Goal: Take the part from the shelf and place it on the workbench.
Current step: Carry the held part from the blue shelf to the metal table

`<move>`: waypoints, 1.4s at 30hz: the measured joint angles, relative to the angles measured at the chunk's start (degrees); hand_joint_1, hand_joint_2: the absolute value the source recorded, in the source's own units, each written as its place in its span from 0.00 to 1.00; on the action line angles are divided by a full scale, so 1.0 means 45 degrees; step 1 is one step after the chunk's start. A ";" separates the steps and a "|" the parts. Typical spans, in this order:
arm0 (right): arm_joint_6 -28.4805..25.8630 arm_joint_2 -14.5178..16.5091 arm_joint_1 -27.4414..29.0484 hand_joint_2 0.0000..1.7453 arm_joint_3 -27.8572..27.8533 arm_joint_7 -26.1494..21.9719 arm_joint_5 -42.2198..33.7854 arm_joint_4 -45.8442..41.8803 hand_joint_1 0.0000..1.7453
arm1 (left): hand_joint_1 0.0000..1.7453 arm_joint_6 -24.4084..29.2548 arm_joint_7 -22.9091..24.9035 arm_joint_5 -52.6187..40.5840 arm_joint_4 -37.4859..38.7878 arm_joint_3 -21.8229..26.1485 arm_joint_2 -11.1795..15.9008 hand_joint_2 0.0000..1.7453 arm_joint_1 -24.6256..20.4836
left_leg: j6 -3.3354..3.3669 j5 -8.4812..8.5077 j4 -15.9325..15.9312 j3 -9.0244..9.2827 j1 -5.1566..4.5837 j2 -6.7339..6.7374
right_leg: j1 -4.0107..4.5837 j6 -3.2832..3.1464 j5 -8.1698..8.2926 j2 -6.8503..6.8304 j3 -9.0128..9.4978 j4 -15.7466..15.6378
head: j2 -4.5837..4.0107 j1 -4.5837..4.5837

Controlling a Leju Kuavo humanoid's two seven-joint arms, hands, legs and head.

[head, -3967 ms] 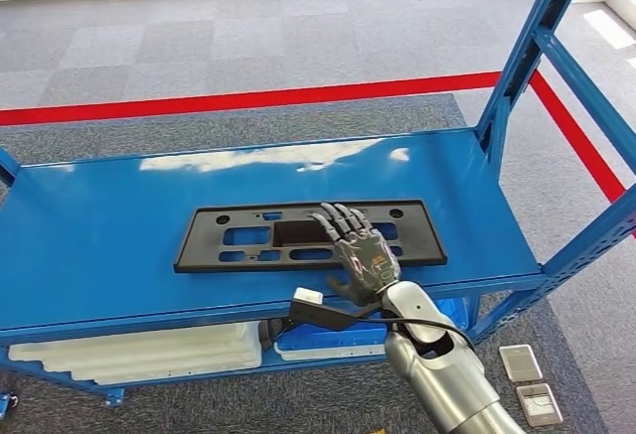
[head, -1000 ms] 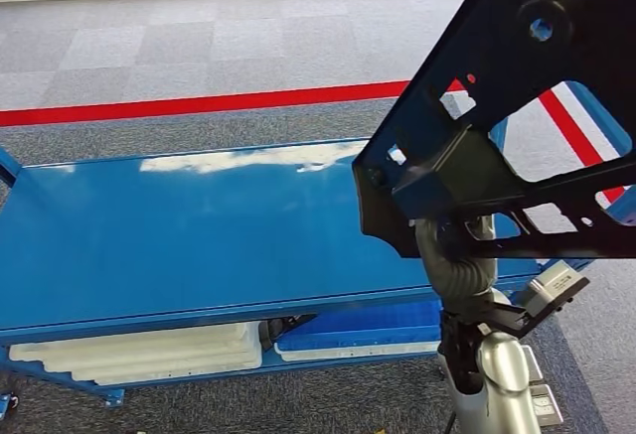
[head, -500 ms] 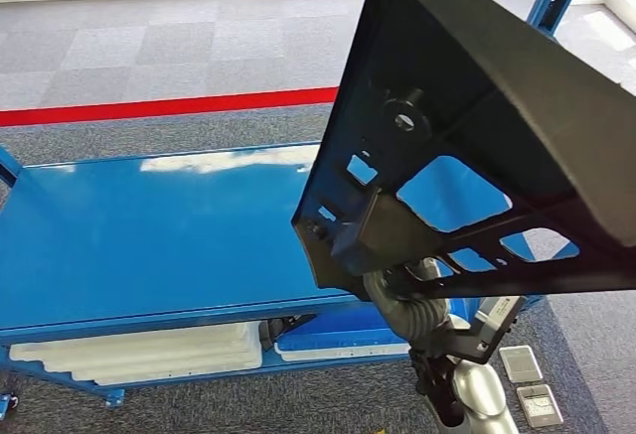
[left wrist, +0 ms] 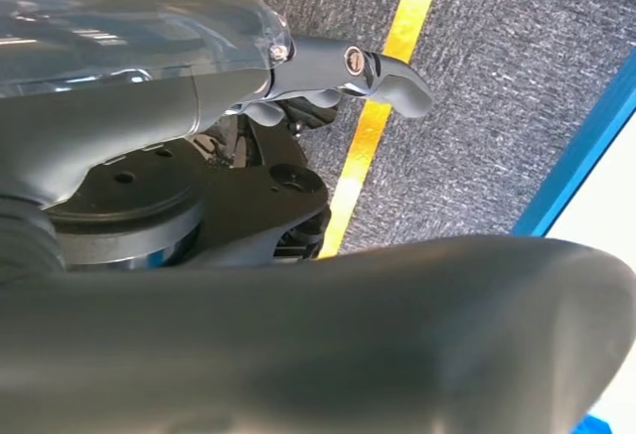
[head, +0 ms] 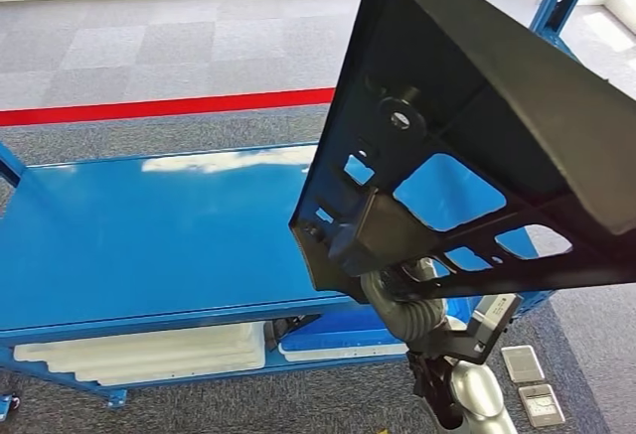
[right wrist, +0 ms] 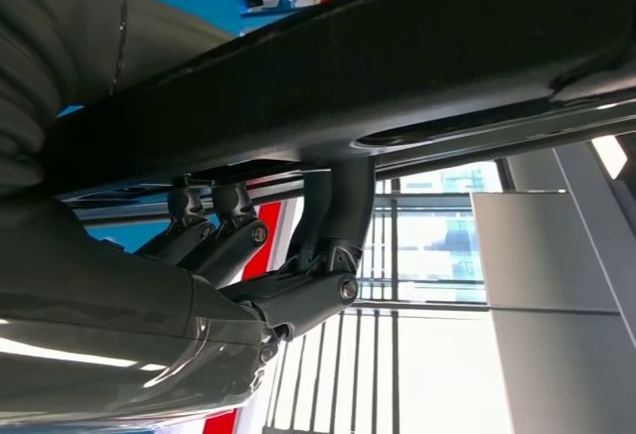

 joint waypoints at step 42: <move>0.0197 -0.0701 -0.0079 1.00 -0.0245 -0.0039 -0.0043 0.0044 1.00 | 0.00 0.0019 0.0027 -0.0107 0.0000 0.0103 0.0056 1.00 -0.0095 | 0.0057 0.0427 0.0219 -0.0694 0.0006 0.0212 | 0.0133 0.0123 -0.0394 -0.0097 0.0518 0.0414 | 0.0000 0.0029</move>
